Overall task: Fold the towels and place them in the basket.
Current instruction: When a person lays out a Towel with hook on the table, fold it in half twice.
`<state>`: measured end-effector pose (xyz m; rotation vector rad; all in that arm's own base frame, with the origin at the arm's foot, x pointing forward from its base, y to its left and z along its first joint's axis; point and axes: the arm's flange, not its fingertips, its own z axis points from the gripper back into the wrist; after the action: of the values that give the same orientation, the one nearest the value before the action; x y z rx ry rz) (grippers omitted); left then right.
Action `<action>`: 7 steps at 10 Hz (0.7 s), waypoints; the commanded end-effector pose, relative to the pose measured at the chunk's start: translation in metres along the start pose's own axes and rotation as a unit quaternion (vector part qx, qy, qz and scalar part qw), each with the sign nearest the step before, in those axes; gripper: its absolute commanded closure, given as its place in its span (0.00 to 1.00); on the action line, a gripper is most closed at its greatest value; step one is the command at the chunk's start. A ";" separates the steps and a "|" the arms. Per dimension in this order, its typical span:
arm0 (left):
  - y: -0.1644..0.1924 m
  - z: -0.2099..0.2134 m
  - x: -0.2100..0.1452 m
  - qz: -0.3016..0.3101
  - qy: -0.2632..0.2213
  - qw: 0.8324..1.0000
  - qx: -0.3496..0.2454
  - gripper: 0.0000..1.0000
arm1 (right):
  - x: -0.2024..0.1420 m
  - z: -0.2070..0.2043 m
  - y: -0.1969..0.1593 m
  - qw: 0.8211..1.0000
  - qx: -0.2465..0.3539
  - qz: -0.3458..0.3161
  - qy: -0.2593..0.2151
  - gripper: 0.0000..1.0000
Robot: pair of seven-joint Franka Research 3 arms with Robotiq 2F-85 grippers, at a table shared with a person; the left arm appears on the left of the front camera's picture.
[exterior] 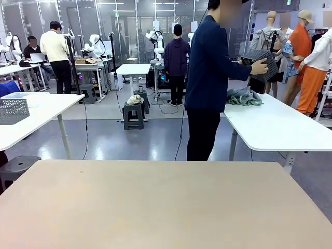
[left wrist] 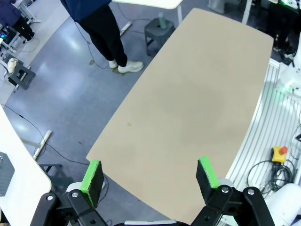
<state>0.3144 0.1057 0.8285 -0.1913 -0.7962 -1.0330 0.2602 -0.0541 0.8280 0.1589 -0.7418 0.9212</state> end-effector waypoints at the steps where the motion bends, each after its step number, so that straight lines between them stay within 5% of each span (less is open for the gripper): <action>1: -0.003 0.003 0.001 -0.011 0.005 1.000 -0.008 0.00 | -0.003 0.003 0.001 1.000 0.007 0.011 0.000 0.00; 7: -0.002 0.000 0.001 -0.003 0.003 1.000 -0.002 0.00 | -0.001 0.001 0.000 1.000 0.001 0.000 0.002 0.00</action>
<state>0.3142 0.1066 0.8271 -0.1854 -0.7849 -1.0331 0.2590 -0.0569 0.8268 0.1577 -0.7325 0.9178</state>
